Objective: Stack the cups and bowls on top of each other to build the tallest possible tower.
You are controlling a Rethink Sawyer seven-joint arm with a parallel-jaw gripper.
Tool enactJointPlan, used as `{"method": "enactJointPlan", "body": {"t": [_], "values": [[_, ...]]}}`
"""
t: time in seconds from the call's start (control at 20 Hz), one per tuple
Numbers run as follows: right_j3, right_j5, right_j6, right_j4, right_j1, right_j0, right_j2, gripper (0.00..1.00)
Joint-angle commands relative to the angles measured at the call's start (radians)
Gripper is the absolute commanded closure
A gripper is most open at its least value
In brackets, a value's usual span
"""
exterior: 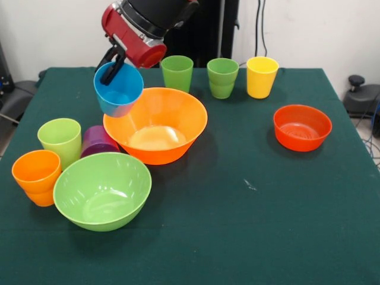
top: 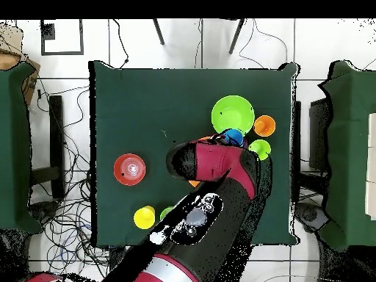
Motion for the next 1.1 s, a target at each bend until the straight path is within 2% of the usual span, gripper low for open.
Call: {"method": "enactJointPlan", "body": {"t": [0.05, 0.5, 0.65, 1.0, 1.1], "values": [[0.104, 0.151, 0.087, 0.103, -0.045, -0.06, 0.211, 1.0], [0.137, 0.182, 0.095, 0.162, -0.059, -0.073, 0.245, 1.0], [0.128, 0.185, 0.082, 0.157, -0.054, -0.069, 0.235, 1.0], [0.136, 0.026, 0.07, 0.13, -0.045, -0.073, 0.237, 1.0], [0.144, 0.025, 0.08, 0.142, -0.049, -0.081, 0.248, 1.0]]}}
